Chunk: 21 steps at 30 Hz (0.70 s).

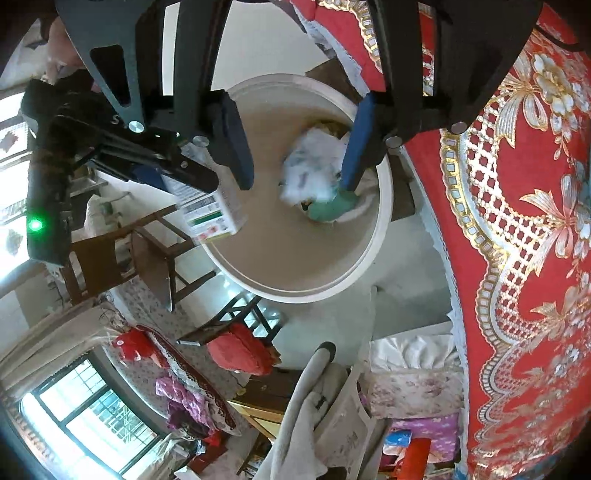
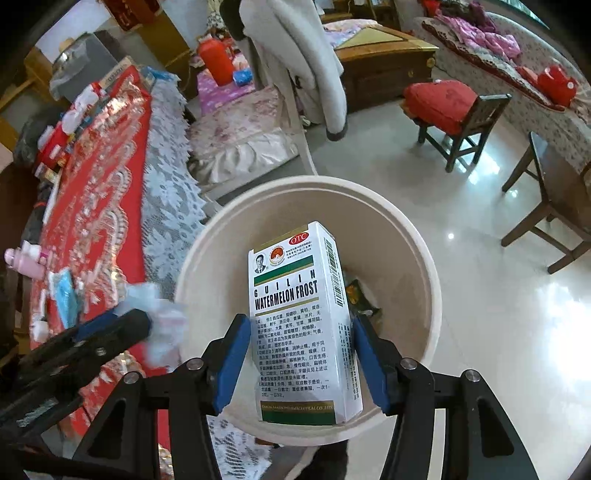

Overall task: Collect trash
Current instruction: 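Carry the wrapper and Watermelon Frost box over the bin and release both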

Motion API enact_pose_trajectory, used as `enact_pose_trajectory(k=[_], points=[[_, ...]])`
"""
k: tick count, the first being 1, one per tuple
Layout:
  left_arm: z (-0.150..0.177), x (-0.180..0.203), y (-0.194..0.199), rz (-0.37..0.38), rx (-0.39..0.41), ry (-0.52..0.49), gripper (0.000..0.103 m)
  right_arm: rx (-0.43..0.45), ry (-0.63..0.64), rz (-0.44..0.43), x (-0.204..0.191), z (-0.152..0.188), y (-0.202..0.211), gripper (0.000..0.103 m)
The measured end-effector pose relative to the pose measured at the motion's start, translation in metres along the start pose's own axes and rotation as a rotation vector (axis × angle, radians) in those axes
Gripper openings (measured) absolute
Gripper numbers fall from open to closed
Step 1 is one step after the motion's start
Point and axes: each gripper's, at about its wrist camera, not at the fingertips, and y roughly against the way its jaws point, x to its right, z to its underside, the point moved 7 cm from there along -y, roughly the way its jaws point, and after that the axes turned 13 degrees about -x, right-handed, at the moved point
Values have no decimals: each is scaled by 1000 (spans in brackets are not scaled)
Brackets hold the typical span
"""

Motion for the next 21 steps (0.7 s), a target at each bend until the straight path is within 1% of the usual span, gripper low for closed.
enact_pose_trajectory(k=[4, 9, 15, 21], points=[[6, -8, 6, -17, 6, 10, 48, -18, -13, -9, 3, 2, -5, 58], [13, -20, 19, -56, 34, 34, 48, -17, 9, -12, -7, 1, -4, 58], [18, -41, 46, -137, 93, 51, 48, 5, 64, -23, -40, -3, 2, 58], [25, -75, 70, -187, 134, 96, 48, 26, 133, -38, -83, -6, 5, 59]])
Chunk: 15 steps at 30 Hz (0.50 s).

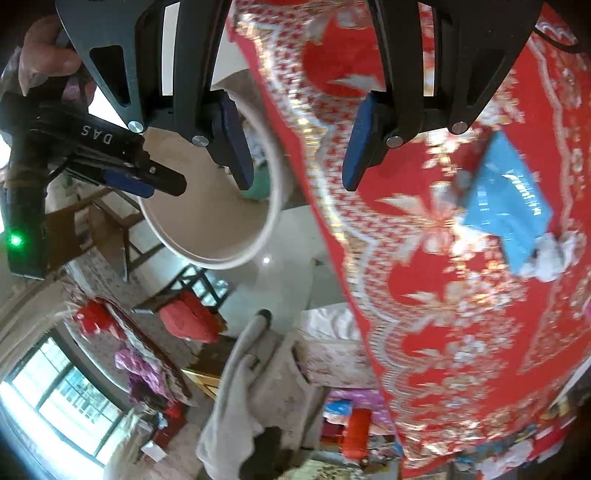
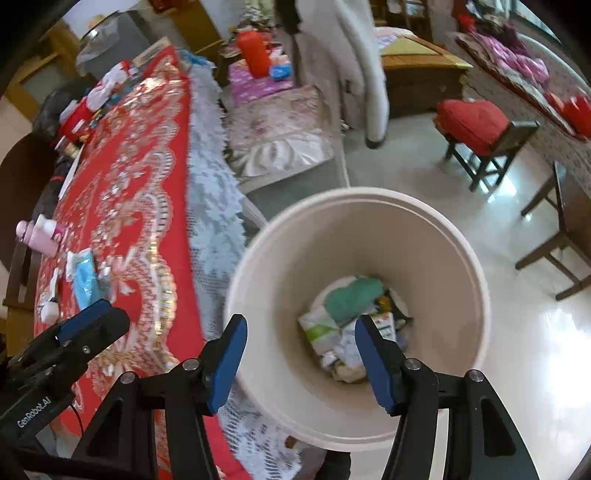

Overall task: Collect trash
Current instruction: 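Move the left gripper to the white foam block while the right reaches the white tissue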

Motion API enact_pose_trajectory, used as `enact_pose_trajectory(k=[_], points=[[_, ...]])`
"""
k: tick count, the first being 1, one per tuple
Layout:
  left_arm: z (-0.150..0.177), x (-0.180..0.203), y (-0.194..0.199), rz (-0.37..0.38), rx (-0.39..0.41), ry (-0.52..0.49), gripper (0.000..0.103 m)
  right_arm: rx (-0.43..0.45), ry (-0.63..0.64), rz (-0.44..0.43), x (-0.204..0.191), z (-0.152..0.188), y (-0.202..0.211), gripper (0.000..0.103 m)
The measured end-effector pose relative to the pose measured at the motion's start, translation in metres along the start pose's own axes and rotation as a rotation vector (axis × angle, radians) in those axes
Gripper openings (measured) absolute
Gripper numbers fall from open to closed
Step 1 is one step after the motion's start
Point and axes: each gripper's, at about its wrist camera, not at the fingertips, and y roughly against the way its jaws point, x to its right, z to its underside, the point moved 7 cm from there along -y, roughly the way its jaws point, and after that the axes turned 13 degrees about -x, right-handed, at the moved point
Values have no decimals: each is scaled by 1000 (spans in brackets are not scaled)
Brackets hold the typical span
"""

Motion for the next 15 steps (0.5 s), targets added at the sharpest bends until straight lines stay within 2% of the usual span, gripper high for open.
enact_pose_trajectory(k=[8, 15], points=[[10, -65, 26, -58, 41, 100, 48, 4, 121, -20, -71, -9, -4, 60], [28, -145, 56, -107, 74, 223, 48, -10, 247, -52, -149, -14, -17, 63]])
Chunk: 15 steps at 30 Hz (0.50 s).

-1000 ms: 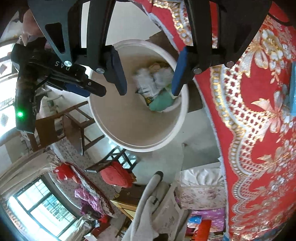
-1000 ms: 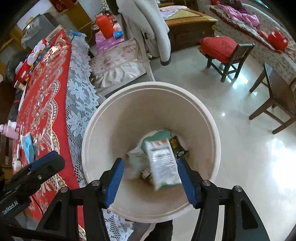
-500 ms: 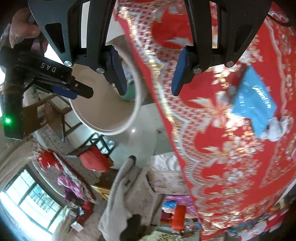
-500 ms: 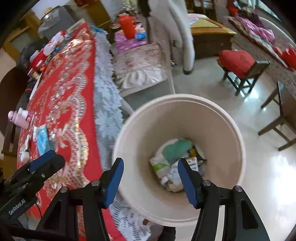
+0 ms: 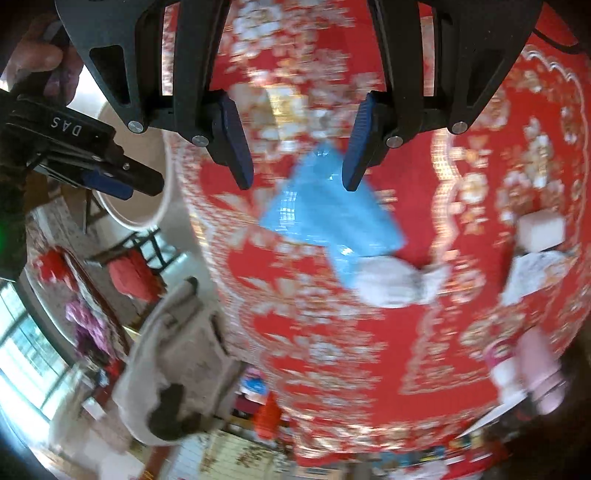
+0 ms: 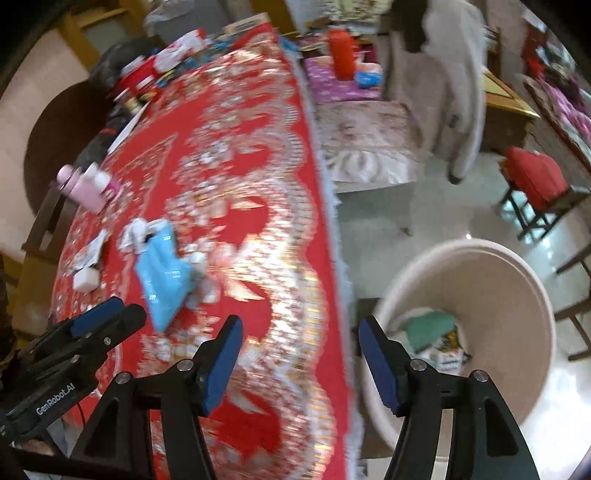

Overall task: Collect trash
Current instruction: 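Move the left gripper to the white foam block while the right reaches the white tissue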

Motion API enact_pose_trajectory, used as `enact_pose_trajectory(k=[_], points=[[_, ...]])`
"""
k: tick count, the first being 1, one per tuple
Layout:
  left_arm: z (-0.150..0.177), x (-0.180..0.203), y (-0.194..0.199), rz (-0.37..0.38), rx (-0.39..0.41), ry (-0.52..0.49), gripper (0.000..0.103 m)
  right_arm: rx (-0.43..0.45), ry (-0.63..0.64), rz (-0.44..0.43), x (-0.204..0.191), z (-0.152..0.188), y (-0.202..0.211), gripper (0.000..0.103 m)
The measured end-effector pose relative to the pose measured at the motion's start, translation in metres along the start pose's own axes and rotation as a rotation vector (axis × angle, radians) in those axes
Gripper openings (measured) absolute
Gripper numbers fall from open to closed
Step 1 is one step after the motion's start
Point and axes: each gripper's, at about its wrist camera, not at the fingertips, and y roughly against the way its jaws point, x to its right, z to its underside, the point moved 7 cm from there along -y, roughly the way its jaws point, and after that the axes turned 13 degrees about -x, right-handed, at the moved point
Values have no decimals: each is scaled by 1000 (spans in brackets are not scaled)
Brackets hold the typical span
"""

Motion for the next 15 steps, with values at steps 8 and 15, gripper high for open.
enact_pose_trajectory(k=[8, 15], points=[[3, -101, 18, -40, 14, 172, 48, -34, 122, -24, -78, -22, -25, 64], [4, -187, 27, -44, 16, 318, 49, -48, 205, -33, -138, -47, -45, 67]])
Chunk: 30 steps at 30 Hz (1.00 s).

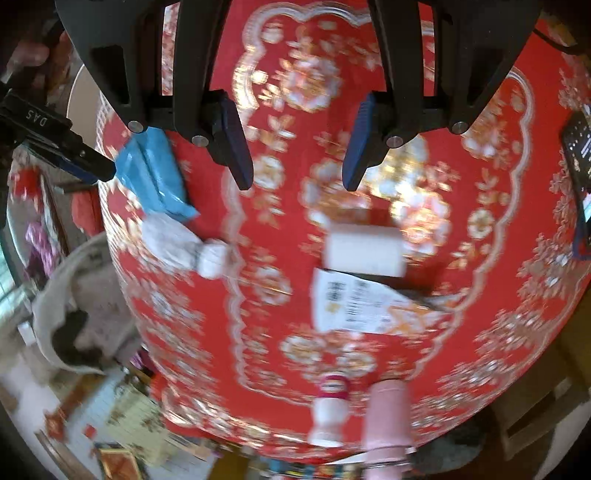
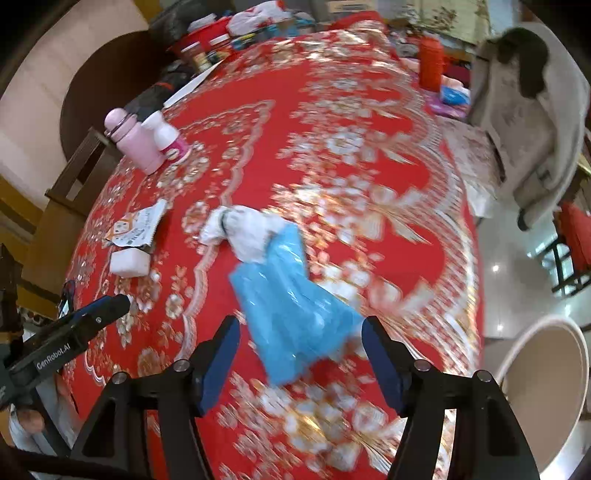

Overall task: Collect trash
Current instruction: 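Move the left gripper to the white foam block while the right reaches the white tissue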

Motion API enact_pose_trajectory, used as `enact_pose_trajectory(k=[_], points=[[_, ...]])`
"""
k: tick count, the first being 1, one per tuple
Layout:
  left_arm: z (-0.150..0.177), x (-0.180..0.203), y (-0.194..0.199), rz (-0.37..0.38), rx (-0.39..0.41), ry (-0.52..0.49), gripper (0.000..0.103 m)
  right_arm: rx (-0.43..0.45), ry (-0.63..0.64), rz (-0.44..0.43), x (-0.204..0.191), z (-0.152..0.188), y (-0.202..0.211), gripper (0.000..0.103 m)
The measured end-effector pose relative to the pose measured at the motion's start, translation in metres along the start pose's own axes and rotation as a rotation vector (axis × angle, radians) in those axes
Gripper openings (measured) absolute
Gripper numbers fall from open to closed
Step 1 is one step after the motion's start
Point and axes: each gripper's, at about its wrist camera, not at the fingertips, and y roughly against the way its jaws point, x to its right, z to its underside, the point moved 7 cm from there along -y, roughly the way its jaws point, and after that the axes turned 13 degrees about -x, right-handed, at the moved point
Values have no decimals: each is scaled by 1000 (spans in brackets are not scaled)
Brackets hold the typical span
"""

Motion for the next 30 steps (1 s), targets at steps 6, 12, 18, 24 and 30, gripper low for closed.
enact_pose_trajectory(k=[6, 12, 18, 24, 30], points=[[-18, -30, 0, 43, 3, 56, 55, -25, 46, 15, -25, -29, -18, 68], [-36, -43, -12, 48, -11, 78, 55, -46, 110, 62, -42, -53, -32, 69], [-48, -43, -29, 38, -35, 77, 55, -55, 155, 107, -45, -73, -43, 69], [-56, -42, -38, 35, -40, 71, 55, -90, 170, 112, -47, -87, -61, 69], [-58, -39, -40, 18, -16, 49, 55, -139, 185, 100, -50, -87, -81, 69]])
